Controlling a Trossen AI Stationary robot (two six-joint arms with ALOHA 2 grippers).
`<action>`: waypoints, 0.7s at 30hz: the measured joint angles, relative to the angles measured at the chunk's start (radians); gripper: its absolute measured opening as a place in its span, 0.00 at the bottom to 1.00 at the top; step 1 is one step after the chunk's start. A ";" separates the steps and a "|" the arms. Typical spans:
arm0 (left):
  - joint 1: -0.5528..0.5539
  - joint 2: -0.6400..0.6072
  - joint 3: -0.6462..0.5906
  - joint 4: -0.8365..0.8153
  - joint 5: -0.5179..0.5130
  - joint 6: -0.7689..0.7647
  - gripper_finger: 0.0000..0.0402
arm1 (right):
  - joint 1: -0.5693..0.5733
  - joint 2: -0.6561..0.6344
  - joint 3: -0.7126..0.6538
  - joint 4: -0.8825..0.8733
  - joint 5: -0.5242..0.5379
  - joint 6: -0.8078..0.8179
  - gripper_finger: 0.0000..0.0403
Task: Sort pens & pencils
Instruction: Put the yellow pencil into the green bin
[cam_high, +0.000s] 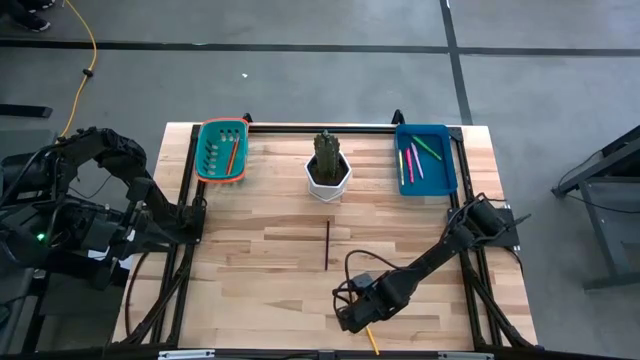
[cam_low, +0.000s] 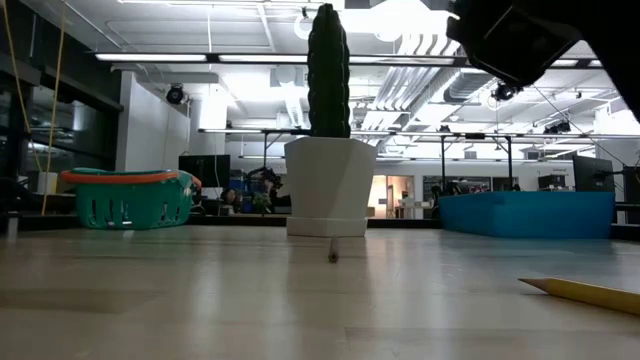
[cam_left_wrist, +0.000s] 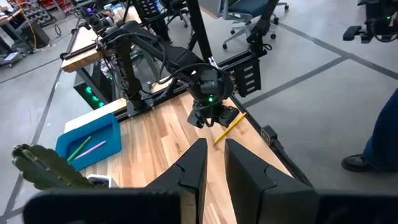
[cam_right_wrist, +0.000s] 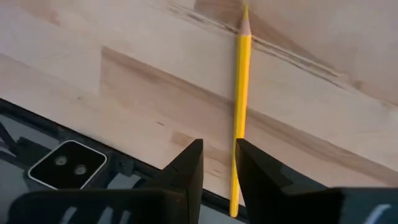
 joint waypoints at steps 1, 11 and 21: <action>0.000 0.000 0.000 0.000 0.003 0.000 0.12 | 0.000 0.000 0.000 -0.008 0.004 -0.001 0.20; 0.000 0.000 0.000 0.000 0.005 0.003 0.12 | 0.025 0.012 0.016 0.009 0.025 0.047 0.20; 0.000 -0.001 0.000 0.000 0.004 0.007 0.12 | 0.023 0.086 0.129 -0.147 -0.003 -0.011 0.20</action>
